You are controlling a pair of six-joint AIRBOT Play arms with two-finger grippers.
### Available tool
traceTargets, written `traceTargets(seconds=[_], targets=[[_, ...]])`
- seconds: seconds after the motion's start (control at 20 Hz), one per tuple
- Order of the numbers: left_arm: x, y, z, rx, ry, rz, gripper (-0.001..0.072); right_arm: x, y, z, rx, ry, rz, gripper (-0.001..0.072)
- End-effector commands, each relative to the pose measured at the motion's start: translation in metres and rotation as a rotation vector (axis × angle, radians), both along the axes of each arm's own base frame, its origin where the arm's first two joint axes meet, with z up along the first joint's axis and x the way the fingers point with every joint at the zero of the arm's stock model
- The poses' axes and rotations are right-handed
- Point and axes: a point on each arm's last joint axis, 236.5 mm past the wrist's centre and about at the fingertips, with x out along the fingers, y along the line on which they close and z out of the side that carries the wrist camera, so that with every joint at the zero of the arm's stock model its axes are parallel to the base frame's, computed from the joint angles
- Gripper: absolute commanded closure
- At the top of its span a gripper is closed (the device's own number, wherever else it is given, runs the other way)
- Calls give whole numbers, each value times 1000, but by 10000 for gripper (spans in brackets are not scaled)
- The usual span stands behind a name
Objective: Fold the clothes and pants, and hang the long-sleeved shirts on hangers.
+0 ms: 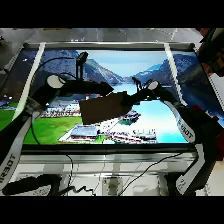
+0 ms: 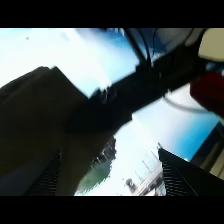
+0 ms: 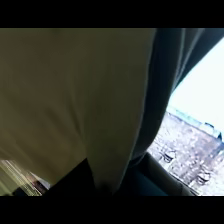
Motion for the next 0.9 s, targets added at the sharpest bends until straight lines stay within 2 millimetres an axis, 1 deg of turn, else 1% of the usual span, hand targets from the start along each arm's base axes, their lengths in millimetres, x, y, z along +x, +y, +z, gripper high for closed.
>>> traceTargets(seconds=[0.0, 0.05, 0.1, 0.15, 0.25, 0.3, 0.35, 0.4, 0.45, 0.5, 0.6, 0.7, 0.75, 0.8, 0.85], targets=[[-21, 29, 22, 86, -95, -83, 15, 30, -49, 58, -71, -109, -126, 699], [-23, 40, 35, 95, -128, -67, 15, 36, -78, 78, -105, -128, -198, 699], [-25, 51, 51, 100, -168, -45, 16, 36, -113, 100, -143, -143, -271, 700], [-28, 61, 70, 94, -210, -19, 16, 32, -146, 120, -177, -154, -333, 699], [-37, 81, 105, 85, -294, 31, 15, 13, -216, 162, -244, -177, -460, 700], [-41, 91, 120, 83, -331, 56, 15, -1, -251, 184, -278, -193, -526, 700], [-46, 101, 135, 82, -367, 83, 16, -18, -281, 202, -314, -208, -579, 700], [-50, 109, 146, 83, -397, 105, 16, -39, -312, 219, -360, -217, -636, 699], [-55, 116, 156, 83, -421, 125, 15, -62, -339, 231, -413, -210, -687, 699], [-59, 123, 165, 84, -445, 143, 15, -88, -368, 239, -476, -190, -745, 699], [-65, 128, 175, 83, -473, 158, 16, -151, -422, 247, -612, -97, -871, 700], [-69, 127, 179, 82, -484, 158, 15, -215, -461, 245, -697, 62, -1020, 699], [-70, 126, 180, 76, -484, 156, 15, -242, -475, 242, -708, 144, -1103, 699], [-69, 126, 180, 75, -483, 156, 15, -268, -483, 237, -694, 233, -1181, 699], [-69, 126, 180, 75, -483, 157, 15, -287, -488, 233, -667, 299, -1251, 699]])
